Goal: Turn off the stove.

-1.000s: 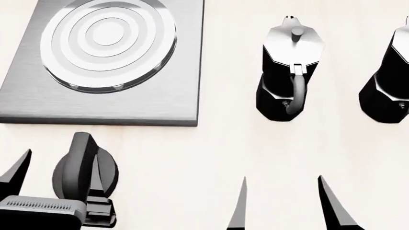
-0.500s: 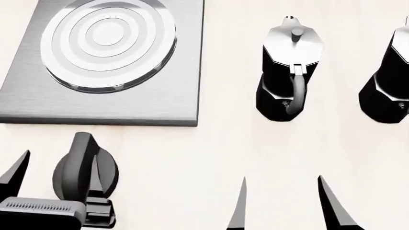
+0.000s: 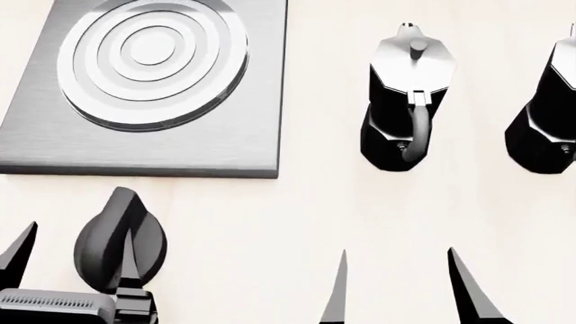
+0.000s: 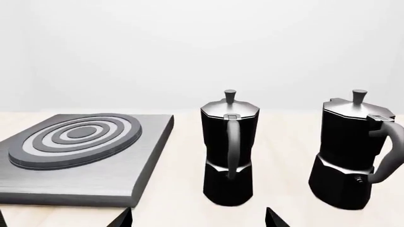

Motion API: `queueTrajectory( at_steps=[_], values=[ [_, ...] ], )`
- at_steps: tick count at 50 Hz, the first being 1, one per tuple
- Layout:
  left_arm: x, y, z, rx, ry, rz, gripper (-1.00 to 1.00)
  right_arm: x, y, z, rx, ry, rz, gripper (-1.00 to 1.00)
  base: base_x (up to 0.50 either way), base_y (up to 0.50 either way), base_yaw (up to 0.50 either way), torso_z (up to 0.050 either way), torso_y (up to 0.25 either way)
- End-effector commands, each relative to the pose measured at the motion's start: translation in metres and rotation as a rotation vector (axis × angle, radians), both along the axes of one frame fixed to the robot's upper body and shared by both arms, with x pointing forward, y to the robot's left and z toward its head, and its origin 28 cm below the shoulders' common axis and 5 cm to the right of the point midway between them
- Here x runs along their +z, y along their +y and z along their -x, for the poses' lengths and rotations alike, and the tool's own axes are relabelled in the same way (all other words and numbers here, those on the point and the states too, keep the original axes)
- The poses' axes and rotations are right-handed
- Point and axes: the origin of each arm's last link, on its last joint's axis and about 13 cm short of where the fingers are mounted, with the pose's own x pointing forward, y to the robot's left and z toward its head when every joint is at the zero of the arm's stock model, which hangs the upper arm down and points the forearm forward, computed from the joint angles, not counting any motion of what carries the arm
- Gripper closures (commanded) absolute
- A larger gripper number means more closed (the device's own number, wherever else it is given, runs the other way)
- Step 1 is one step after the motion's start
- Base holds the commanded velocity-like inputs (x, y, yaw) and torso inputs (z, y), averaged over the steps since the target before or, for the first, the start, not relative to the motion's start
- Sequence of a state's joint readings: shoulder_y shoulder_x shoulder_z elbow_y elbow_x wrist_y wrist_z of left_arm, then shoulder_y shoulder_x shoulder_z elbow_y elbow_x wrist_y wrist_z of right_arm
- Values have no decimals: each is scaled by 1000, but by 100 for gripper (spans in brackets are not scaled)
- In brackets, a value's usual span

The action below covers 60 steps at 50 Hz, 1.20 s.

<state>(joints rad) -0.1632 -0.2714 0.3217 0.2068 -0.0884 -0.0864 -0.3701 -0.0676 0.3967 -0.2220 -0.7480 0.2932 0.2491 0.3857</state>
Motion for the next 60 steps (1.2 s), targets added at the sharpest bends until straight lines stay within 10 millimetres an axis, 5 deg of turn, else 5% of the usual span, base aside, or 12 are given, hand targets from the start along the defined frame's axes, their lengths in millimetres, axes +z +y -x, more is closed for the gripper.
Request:
queueTrajectory(
  at_steps=[1,60],
  values=[
    [-8,6,7,37,46,10,-100,0,0,0,0,-1,0,-100,0,0,0,0,0],
    [-11,20,21,111,73,32,-100,-2,1,-1,5,5,1,-100,0,0,0,0,-1]
  ],
)
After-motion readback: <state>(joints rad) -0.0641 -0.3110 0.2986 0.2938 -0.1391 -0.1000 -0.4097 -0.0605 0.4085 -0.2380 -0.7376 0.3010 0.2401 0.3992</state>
